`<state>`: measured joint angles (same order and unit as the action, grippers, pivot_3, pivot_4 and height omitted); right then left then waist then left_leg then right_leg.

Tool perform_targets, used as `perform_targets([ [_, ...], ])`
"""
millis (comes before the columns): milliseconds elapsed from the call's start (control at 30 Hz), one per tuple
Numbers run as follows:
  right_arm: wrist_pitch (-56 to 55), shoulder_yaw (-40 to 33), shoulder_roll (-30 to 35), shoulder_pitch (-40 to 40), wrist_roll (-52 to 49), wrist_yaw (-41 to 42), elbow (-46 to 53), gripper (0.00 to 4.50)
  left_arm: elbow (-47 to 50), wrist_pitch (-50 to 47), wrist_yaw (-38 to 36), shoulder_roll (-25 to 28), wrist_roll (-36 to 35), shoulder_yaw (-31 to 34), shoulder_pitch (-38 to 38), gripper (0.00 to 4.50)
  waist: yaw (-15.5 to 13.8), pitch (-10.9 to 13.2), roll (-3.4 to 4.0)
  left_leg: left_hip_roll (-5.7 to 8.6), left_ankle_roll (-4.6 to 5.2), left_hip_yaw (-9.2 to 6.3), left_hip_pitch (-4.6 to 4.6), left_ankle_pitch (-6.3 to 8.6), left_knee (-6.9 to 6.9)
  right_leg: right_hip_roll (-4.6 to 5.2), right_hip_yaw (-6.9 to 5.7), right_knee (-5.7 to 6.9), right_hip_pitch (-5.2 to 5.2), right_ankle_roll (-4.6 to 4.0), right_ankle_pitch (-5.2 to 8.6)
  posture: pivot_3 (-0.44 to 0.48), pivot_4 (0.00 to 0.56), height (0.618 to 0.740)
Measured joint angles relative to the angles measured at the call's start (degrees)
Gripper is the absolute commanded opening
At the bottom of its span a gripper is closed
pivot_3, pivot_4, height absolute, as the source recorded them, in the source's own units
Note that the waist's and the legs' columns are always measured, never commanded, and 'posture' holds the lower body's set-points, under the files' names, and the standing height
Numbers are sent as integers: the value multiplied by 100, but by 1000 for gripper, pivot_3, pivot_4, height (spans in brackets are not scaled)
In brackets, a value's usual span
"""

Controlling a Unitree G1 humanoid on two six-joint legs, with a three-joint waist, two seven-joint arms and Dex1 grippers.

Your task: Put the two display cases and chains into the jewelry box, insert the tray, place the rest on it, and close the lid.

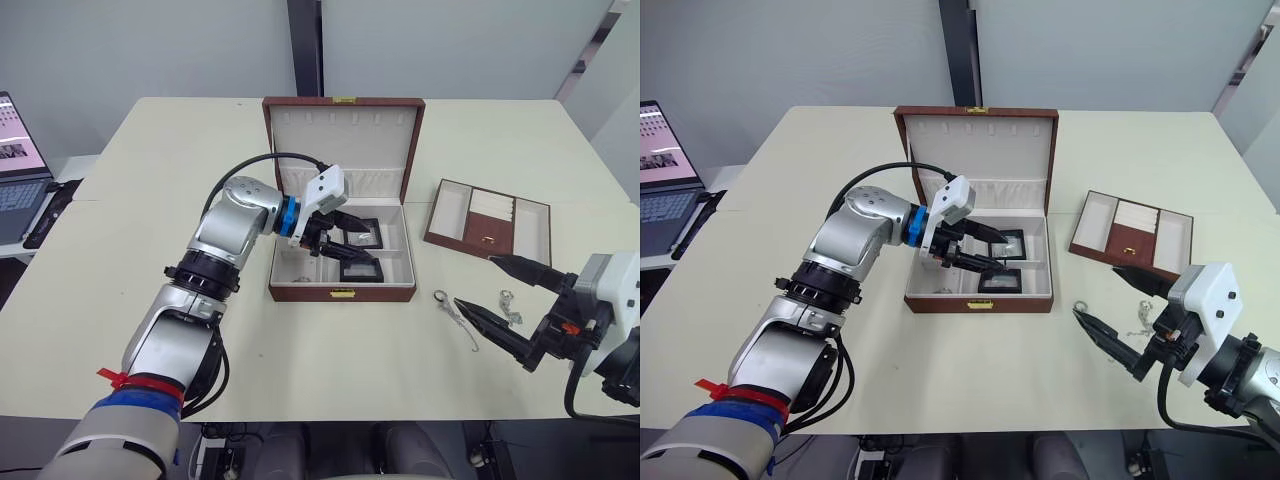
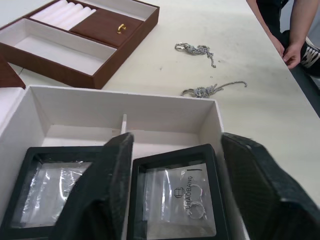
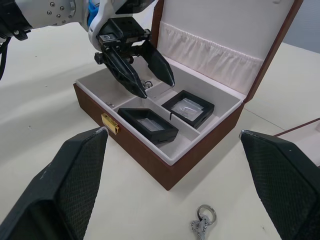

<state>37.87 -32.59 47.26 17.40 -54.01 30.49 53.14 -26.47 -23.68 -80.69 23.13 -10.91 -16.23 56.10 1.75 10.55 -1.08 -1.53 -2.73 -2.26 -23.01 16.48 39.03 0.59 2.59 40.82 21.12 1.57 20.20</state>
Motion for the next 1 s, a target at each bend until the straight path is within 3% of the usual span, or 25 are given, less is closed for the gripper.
perform_targets([
  [167, 1, 0, 24, -5, -3, 2, -5, 4500, -12, -50, -9, -49, 22, -101, -219, 440, -3, 0, 0, 0, 0, -1, -1, 0, 0, 0, 0, 0, 0, 0, 0, 0, 150, 740],
  [233, 3, -1, 31, -5, -7, 2, -6, 4500, -40, -49, 5, -75, 39, -107, -218, 52, -5, 0, 0, 0, 0, -1, 0, 0, 0, 1, 0, 0, 0, 0, 0, 0, 150, 740],
  [1000, 16, -12, 59, 19, -127, -57, -5, 4500, -255, 278, 26, -121, 466, -350, -451, 52, -4, 0, 0, 0, 0, -1, 0, 0, 0, 0, -1, 0, 0, 0, 0, 0, 150, 740],
])
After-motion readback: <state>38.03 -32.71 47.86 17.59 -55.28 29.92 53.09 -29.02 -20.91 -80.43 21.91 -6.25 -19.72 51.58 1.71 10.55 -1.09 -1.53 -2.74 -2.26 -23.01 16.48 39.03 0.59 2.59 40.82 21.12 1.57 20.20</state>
